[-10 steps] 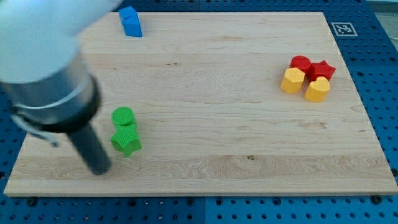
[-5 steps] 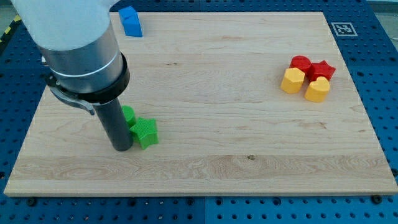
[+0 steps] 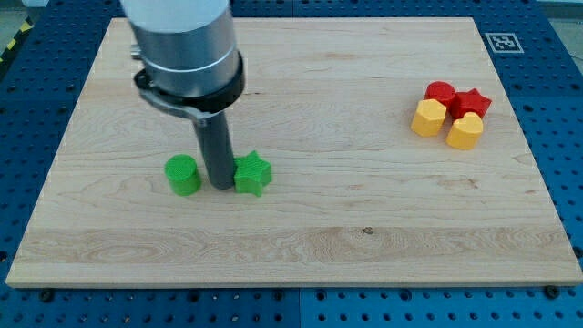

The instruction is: Push the green star into the yellow hexagon

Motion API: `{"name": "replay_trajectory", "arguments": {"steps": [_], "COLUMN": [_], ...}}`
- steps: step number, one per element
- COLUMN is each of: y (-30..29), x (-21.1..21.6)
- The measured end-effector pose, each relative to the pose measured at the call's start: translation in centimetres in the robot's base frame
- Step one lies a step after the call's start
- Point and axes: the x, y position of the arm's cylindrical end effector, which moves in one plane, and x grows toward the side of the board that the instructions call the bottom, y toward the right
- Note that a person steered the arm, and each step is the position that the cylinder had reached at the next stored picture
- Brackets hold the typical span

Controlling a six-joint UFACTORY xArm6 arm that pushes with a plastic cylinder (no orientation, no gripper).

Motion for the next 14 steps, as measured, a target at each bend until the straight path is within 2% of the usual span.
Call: {"name": "replay_trajectory", "arguments": {"steps": [3,5,6,8,9,10,11,12,14], "y": [8.7,14.3,15.8,17.5,18.1,17.9,14.7,14.7,17.1], "x": [0.4,3.2,1.2,-1.1,-3.5,-3.8,-3.7,-5.4,-5.9]}}
